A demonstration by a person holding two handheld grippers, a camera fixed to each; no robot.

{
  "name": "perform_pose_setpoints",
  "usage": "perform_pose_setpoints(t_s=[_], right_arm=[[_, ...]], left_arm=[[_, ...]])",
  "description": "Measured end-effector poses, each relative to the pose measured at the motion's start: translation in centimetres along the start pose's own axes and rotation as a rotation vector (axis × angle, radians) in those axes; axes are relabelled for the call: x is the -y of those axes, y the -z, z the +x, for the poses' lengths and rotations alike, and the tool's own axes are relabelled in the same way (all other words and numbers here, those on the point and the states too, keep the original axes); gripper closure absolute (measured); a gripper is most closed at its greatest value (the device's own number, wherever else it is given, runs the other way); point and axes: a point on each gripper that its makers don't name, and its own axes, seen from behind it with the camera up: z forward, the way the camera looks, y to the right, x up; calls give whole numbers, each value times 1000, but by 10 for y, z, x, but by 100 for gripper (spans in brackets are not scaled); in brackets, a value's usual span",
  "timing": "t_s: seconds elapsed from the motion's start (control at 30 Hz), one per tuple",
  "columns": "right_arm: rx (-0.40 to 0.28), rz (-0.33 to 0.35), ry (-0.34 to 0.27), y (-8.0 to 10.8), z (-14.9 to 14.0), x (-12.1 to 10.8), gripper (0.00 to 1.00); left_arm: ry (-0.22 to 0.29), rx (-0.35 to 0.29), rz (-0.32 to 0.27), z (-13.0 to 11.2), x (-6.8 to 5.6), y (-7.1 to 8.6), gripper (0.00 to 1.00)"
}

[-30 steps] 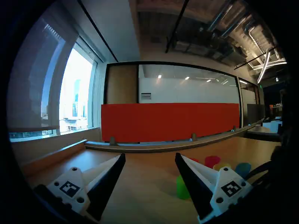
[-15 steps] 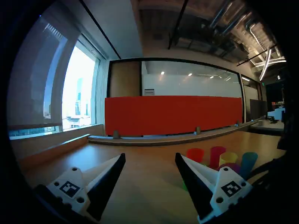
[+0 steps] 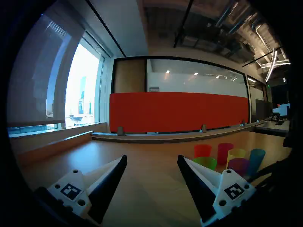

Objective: Pour water

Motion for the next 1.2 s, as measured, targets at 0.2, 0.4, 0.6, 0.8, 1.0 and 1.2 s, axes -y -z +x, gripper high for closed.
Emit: perform_pose_setpoints(t_s=[0.2, 0.4, 0.6, 0.8, 1.0, 1.2], right_arm=[[5, 2, -9, -1, -1, 0, 0], [5, 1, 3, -1, -3, 1, 0], [6, 4, 4, 0, -5, 1, 0], [3, 9, -9, 3, -3, 0, 0], [-1, 4, -9, 6, -3, -4, 0], [-9, 7, -8, 8, -6, -4, 0]], left_arm=[[4, 3, -1, -3, 1, -1, 1], [3, 17, -7, -8, -2, -2, 1], [2, 27, -10, -9, -3, -3, 1], [1, 30, -5, -8, -2, -3, 1], [0, 31, -5, -8, -1, -3, 1], [0, 31, -5, -8, -1, -3, 1]])
